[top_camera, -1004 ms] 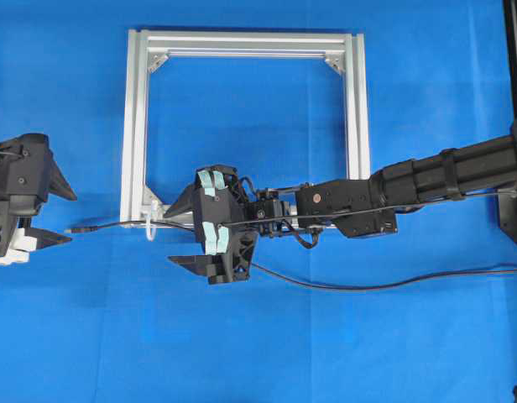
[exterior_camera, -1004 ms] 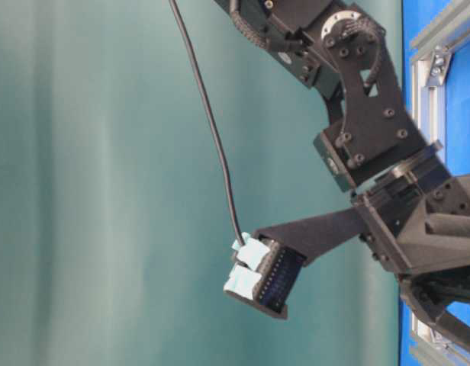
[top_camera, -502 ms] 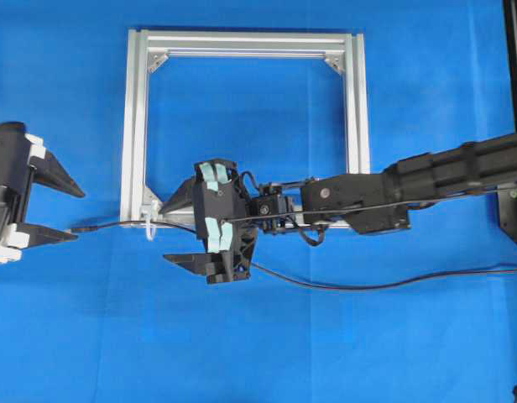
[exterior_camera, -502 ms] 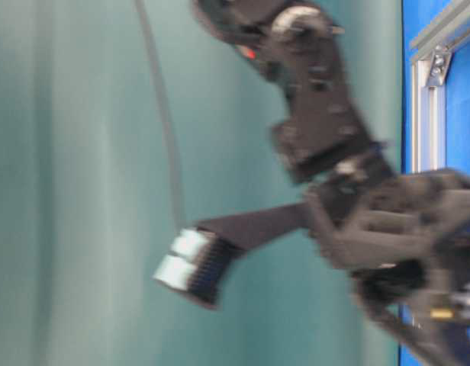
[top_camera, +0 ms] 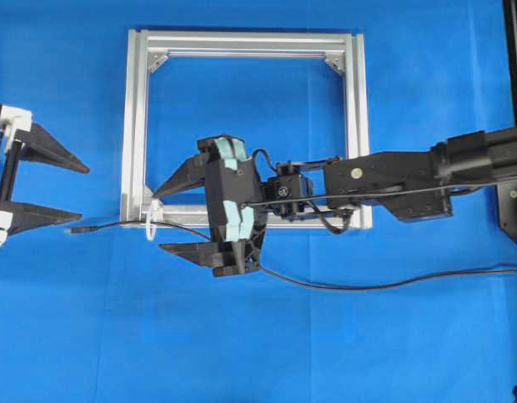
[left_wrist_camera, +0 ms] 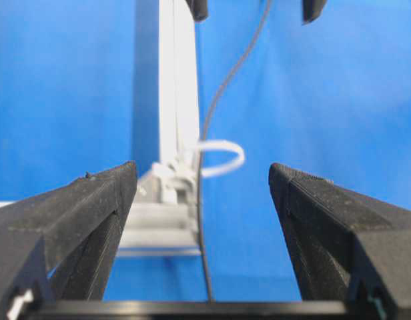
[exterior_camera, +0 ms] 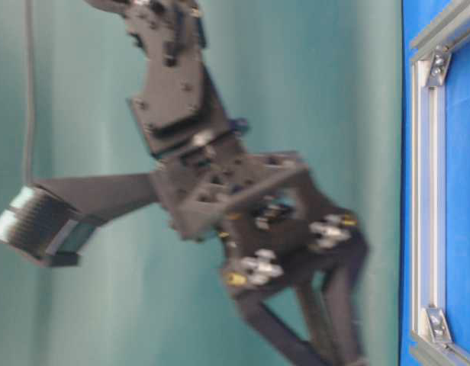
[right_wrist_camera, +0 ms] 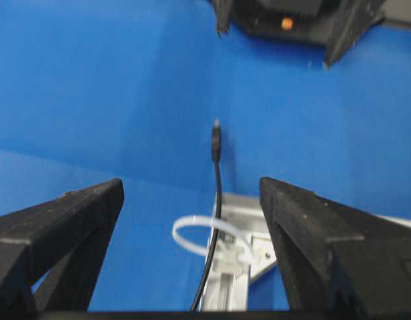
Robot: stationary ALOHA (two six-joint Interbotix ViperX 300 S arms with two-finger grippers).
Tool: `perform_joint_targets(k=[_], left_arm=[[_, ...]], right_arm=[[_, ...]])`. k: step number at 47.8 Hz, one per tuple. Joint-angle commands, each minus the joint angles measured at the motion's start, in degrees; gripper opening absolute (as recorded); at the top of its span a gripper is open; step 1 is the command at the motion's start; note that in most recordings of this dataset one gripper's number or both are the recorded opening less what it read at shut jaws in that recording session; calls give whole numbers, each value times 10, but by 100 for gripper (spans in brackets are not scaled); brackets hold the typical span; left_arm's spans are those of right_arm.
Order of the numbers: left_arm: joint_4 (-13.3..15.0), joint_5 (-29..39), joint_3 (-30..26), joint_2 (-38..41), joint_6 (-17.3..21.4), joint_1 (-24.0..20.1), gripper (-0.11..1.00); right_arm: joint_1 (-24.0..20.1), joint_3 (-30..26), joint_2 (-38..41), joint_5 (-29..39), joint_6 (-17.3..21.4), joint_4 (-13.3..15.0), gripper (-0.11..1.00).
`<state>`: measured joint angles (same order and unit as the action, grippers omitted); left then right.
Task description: Insert the wire through the string loop located on the left side.
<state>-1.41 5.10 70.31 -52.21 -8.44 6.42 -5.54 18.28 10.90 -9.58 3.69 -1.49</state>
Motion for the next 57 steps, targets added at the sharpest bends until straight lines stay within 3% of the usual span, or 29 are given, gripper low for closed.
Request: perform_joint_targets(k=[1,57], left_arm=[[-2,-15,-15,-5,21,-8,74],[-2,-18,-14,-8,30,-43,73]], right_arm=[[3,-11,-25,3,-1,0,94],[4,-11,-25,4,-1,0,94]])
